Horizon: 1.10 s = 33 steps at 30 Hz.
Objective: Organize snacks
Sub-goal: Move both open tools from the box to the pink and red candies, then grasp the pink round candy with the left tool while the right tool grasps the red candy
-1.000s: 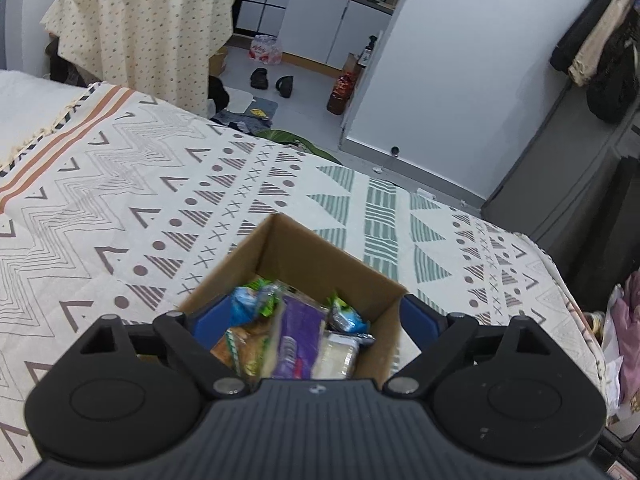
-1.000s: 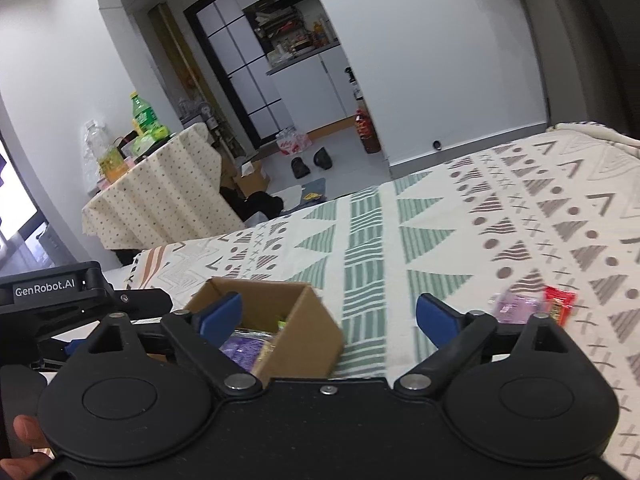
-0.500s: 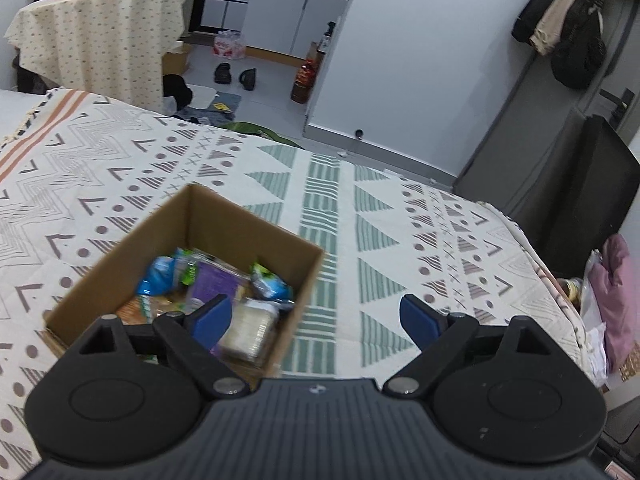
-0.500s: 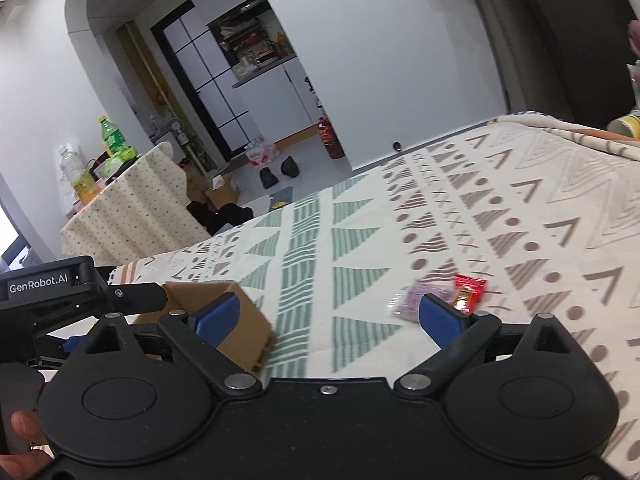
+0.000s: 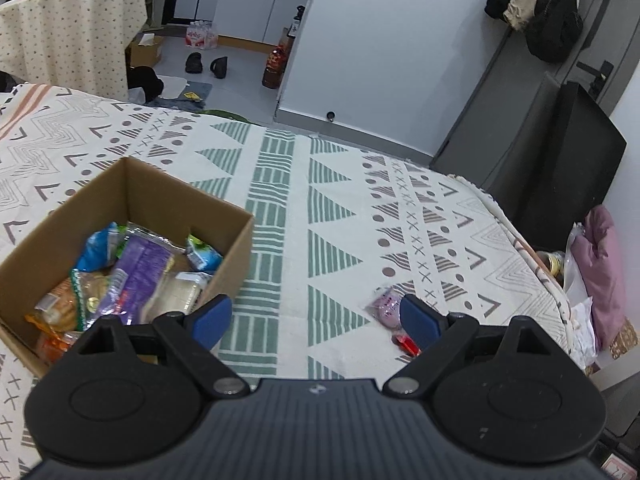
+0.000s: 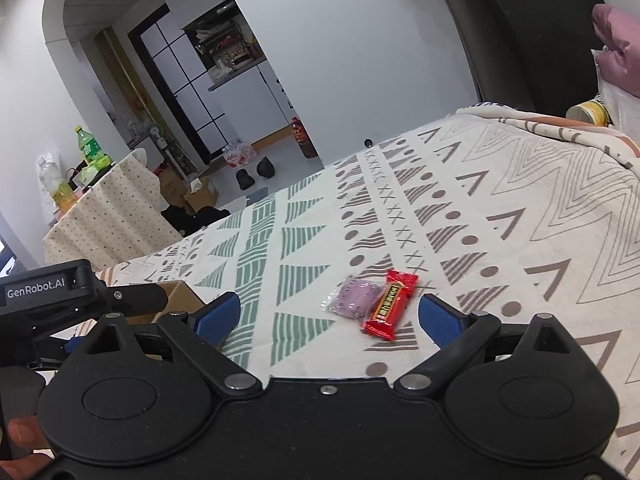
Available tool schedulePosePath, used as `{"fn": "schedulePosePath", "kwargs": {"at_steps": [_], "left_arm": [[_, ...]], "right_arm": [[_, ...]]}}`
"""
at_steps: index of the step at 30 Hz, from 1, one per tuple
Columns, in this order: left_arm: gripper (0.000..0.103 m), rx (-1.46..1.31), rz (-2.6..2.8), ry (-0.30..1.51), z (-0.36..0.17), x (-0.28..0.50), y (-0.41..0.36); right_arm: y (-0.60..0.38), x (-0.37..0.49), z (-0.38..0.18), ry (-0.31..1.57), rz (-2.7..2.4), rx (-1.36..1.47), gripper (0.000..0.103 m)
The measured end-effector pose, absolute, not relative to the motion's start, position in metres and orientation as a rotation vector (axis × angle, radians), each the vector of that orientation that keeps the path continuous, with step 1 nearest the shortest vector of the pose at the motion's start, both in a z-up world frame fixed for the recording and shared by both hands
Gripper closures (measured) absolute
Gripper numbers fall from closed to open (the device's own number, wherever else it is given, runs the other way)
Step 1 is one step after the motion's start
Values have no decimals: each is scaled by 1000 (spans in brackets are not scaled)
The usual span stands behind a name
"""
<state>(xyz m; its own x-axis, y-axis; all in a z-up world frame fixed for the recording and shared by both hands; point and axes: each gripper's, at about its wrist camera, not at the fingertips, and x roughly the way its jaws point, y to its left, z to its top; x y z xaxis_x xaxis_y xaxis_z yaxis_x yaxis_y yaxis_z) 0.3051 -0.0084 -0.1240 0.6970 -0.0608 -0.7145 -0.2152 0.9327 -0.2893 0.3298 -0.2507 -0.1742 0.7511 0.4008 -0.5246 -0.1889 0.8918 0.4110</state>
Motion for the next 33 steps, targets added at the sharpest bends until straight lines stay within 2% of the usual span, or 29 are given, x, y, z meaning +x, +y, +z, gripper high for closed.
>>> {"fn": "schedulePosePath", "kwargs": {"at_steps": [13, 17, 25, 33], "left_arm": [[16, -341, -1, 832, -152, 332, -36], [22, -328, -28, 858, -164, 346, -45], [35, -311, -75, 912, -187, 374, -59], [36, -305, -107, 950, -207, 404, -70]], "right_arm": [[-275, 352, -204, 743, 287, 373, 42], [-279, 363, -212, 764, 275, 379, 50], [-280, 384, -227, 811, 263, 386, 54], [-275, 398, -237, 847, 260, 367, 54]]}}
